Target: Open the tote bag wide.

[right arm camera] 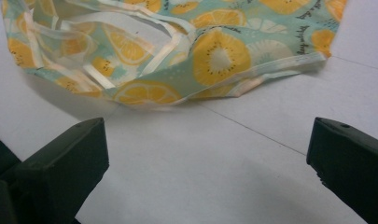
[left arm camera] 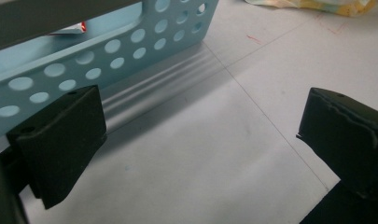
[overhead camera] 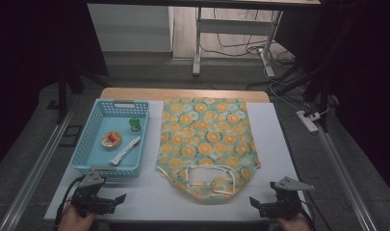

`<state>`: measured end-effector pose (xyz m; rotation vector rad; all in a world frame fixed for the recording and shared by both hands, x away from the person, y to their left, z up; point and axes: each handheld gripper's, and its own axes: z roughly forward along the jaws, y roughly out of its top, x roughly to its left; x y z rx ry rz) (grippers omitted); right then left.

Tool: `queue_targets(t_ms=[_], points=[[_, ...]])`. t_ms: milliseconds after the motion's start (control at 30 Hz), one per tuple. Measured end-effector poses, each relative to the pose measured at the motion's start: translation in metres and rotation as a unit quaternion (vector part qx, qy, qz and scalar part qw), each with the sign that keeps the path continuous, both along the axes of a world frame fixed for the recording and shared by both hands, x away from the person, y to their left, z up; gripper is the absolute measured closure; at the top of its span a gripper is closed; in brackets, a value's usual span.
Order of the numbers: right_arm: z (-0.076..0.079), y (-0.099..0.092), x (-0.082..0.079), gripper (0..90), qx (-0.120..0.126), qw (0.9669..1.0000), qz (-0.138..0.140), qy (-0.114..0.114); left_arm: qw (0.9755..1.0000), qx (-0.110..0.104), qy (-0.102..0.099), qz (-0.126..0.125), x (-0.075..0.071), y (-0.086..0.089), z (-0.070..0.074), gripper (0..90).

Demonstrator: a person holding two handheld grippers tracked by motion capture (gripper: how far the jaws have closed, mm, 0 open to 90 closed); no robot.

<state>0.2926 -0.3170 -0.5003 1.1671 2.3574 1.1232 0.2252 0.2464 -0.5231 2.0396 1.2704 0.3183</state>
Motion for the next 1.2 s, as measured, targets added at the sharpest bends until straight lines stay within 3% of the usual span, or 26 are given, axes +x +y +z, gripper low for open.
queue_targets(t_ms=[233,267,933,1200], points=[[0.001,0.002,-0.001,0.0,-0.001,1.0,0.002,-0.004,1.0,0.0,-0.002,-0.006,-0.001,-0.001,0.0,0.8],[0.003,0.004,-0.002,0.0,0.008,0.9999,0.008,-0.006,1.0,-0.001,-0.002,-0.006,-0.001,-0.001,0.0,0.7],[0.004,0.015,-0.001,0.0,0.01,0.9989,0.042,-0.02,1.0,0.002,0.0,-0.005,0.0,-0.001,0.0,0.5],[0.007,0.024,-0.001,0.0,0.008,0.9975,0.061,-0.035,1.0,0.001,0.002,-0.002,0.0,-0.001,-0.001,0.6]])
